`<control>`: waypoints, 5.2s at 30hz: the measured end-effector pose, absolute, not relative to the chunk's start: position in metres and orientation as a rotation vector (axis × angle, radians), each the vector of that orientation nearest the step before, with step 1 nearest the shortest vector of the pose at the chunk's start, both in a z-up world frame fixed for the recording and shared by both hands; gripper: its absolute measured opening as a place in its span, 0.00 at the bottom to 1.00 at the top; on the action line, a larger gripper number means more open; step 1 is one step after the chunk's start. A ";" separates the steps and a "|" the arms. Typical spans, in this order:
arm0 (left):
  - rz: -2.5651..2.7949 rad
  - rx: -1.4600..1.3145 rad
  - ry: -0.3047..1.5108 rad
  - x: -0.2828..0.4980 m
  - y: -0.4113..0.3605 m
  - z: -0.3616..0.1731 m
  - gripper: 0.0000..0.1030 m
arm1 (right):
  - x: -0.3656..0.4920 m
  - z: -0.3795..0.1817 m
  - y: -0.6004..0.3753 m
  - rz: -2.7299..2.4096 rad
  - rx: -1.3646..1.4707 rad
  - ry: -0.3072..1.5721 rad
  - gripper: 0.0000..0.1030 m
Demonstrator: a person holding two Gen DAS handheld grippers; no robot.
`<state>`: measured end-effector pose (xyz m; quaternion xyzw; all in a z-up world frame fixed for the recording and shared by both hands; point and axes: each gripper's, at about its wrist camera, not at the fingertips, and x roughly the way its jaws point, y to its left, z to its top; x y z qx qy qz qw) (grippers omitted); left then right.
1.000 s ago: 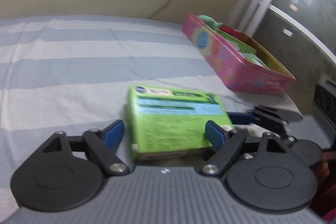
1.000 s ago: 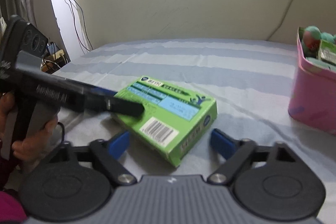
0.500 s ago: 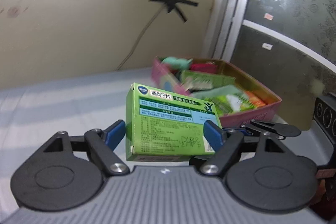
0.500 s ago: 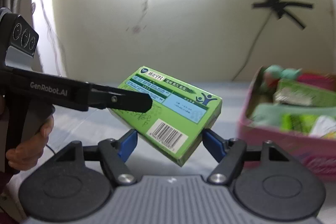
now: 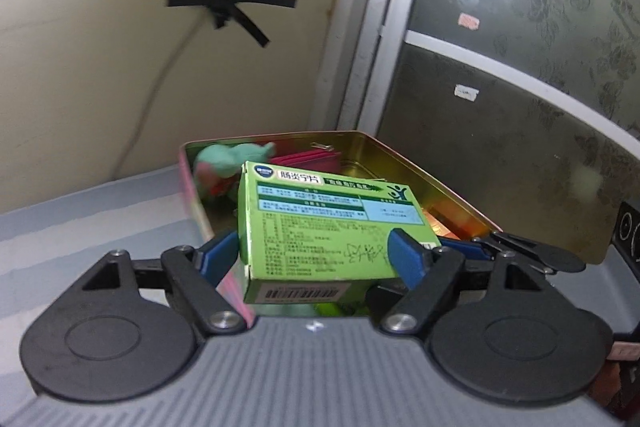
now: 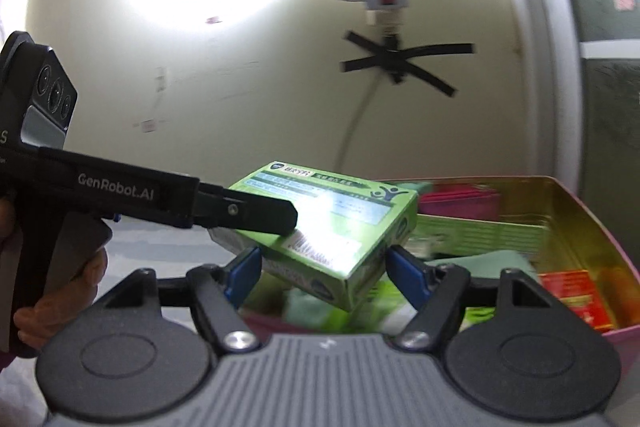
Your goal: Organize objects
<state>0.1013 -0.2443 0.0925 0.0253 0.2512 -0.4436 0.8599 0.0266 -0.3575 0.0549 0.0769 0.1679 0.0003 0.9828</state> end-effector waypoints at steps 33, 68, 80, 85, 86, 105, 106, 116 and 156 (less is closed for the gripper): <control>-0.618 0.252 0.552 0.045 -0.214 0.072 0.90 | -0.022 0.026 -0.373 -0.197 0.390 0.266 0.81; -0.351 0.191 0.631 0.026 -0.122 0.032 1.00 | -0.043 0.029 -0.289 -0.156 0.472 0.371 1.00; -0.280 0.200 0.570 0.024 -0.119 0.038 1.00 | -0.044 0.025 -0.295 -0.152 0.487 0.372 1.00; -0.260 0.217 0.550 0.022 -0.118 0.040 1.00 | -0.042 0.023 -0.295 -0.147 0.495 0.383 1.00; -0.261 0.215 0.552 0.022 -0.118 0.040 1.00 | -0.042 0.023 -0.295 -0.146 0.494 0.383 1.00; -0.305 0.193 0.624 0.026 -0.117 0.035 1.00 | -0.041 0.024 -0.295 -0.160 0.484 0.384 1.00; -0.306 0.193 0.627 0.026 -0.118 0.034 1.00 | -0.041 0.024 -0.295 -0.160 0.484 0.384 1.00; -0.316 0.191 0.644 0.028 -0.117 0.032 1.00 | -0.041 0.023 -0.295 -0.160 0.486 0.386 1.00; -0.343 0.186 0.680 0.030 -0.115 0.026 1.00 | -0.039 0.016 -0.292 -0.163 0.482 0.403 1.00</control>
